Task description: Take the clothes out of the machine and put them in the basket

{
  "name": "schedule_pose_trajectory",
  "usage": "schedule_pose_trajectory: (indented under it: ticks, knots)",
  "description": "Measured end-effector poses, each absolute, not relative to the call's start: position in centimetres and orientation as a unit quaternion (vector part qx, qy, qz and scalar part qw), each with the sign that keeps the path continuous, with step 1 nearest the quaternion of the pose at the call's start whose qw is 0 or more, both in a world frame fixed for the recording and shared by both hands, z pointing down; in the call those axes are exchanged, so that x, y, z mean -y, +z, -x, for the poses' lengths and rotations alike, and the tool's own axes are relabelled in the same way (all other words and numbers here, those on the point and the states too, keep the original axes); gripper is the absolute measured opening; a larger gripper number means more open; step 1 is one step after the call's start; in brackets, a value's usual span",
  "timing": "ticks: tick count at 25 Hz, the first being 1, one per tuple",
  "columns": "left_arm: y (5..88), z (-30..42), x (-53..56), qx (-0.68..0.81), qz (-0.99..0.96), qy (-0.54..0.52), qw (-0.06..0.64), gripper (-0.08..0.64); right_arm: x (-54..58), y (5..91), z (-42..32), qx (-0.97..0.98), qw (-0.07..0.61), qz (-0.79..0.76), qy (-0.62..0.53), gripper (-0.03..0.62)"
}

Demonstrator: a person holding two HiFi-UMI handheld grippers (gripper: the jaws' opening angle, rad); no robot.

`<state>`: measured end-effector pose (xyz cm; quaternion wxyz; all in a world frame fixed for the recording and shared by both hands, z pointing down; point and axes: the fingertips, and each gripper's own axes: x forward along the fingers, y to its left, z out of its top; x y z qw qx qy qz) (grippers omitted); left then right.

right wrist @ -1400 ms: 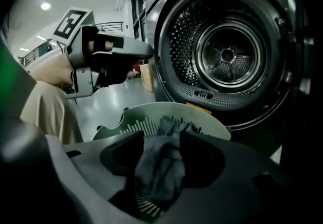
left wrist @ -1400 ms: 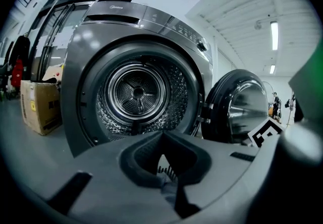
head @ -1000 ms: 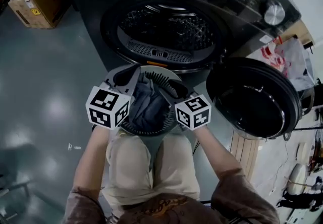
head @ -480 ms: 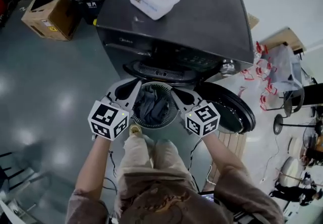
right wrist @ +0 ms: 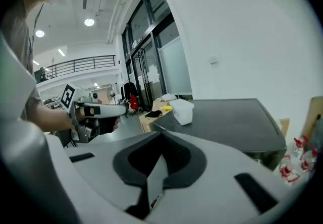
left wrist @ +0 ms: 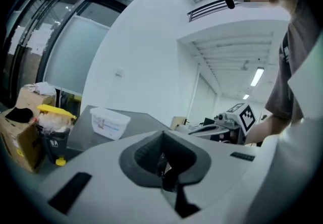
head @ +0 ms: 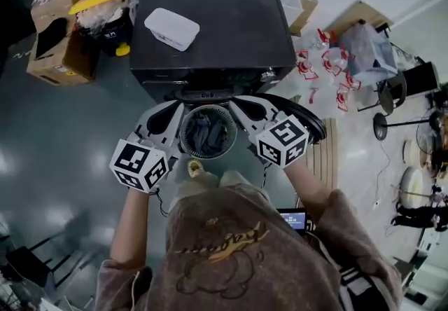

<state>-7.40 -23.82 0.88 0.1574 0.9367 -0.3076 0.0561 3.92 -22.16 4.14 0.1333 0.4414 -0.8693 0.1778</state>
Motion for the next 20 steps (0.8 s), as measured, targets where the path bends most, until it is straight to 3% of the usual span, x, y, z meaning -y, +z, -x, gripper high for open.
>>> schedule_pose_trajectory:
  ticks: [7,20]
  knots:
    - [-2.6,7.4,23.2,0.3,-0.943,0.035,0.137,0.006,20.6,-0.7,-3.7,0.875,0.112,-0.448,0.141,-0.003]
    - [-1.1,2.3,23.4,0.309,-0.941,0.006,0.139,0.006,22.1,0.4,-9.2,0.867,0.067,-0.47,0.148,-0.005]
